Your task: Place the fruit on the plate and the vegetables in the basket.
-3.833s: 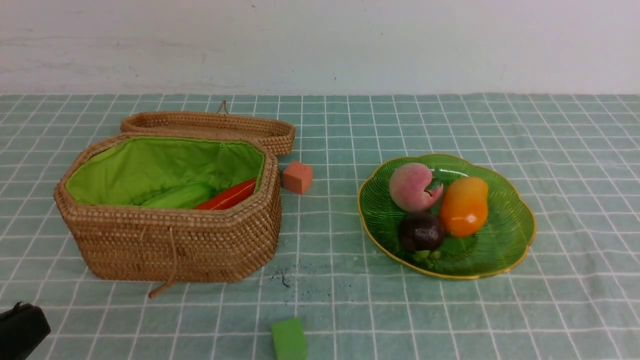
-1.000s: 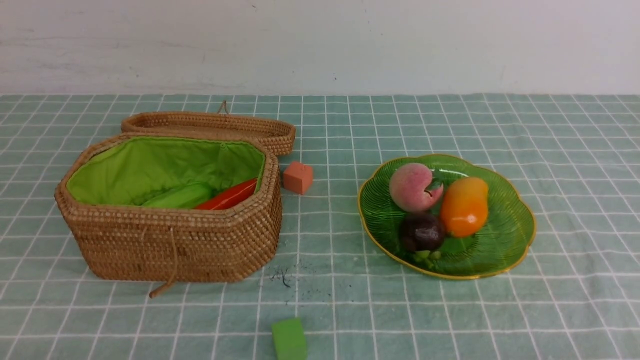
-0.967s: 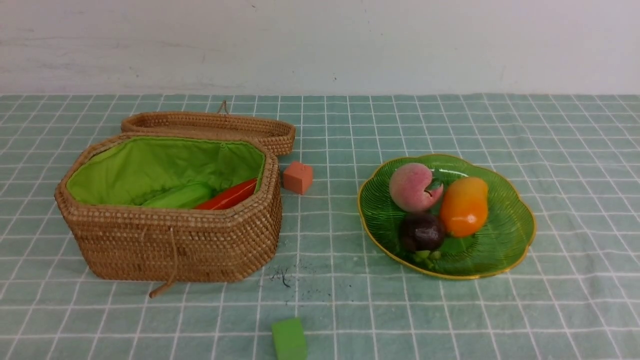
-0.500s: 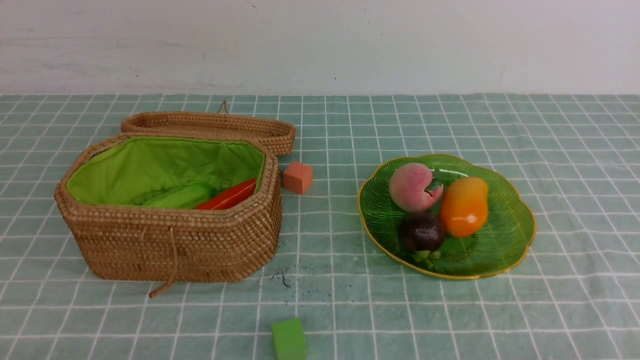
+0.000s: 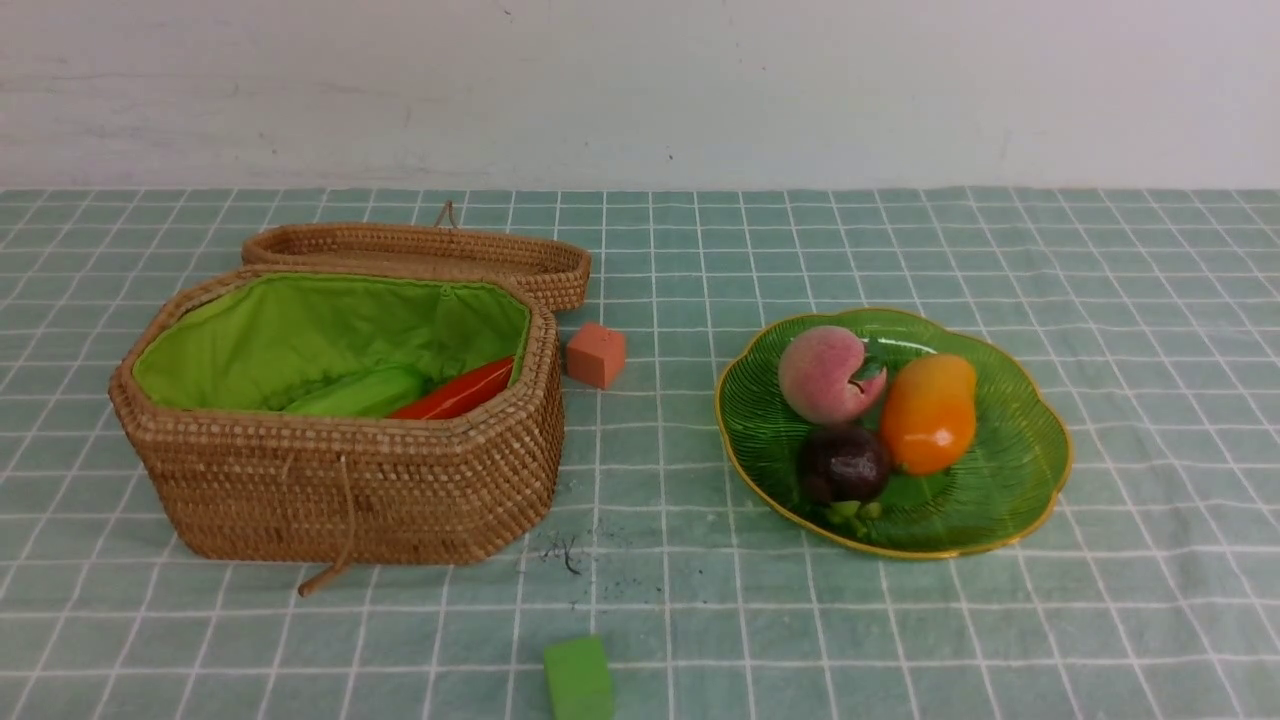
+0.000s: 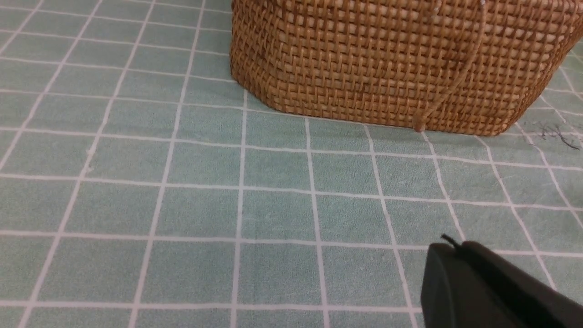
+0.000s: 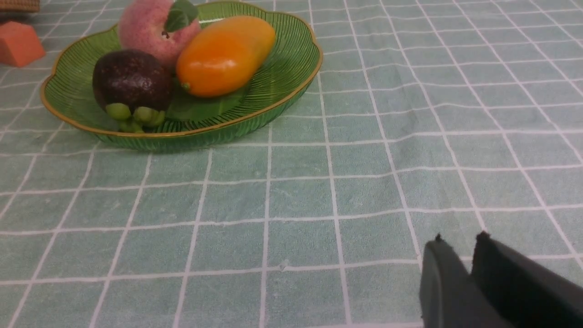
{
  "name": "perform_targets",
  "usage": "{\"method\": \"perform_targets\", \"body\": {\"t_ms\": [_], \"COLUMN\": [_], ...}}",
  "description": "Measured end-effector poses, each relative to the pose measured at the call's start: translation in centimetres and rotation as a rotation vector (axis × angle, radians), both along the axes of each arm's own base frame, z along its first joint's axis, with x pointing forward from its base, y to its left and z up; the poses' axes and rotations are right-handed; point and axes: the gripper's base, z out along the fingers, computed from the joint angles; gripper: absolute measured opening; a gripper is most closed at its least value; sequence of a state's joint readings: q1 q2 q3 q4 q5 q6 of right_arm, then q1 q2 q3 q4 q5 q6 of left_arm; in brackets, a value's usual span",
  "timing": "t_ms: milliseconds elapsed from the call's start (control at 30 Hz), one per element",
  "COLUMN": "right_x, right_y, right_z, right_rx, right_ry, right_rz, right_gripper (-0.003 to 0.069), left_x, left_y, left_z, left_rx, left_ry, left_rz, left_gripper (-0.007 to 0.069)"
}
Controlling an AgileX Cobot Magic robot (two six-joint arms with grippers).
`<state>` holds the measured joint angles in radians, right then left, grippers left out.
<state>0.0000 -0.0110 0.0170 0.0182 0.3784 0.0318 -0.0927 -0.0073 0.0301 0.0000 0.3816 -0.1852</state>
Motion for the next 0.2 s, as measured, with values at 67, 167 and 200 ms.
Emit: {"method": "perform_targets", "body": {"t_ms": [67, 167, 200], "right_x": [0.00, 0.00, 0.00], "right_y": [0.00, 0.00, 0.00], "right_z": [0.00, 0.00, 0.00], "right_rx": [0.000, 0.000, 0.000], "right_ry": [0.000, 0.000, 0.000], "right_rz": [0.000, 0.000, 0.000], "right_gripper": [0.0108, 0.0109, 0.0111], "left_x": [0.00, 0.00, 0.00], "left_y": [0.00, 0.00, 0.00], "left_z": [0.00, 0.00, 0.00], "left_rx": [0.000, 0.000, 0.000], "left_ry": [0.000, 0.000, 0.000], "left_rz": [0.000, 0.000, 0.000], "left_gripper": [-0.0011, -0.0009, -0.0008]}}
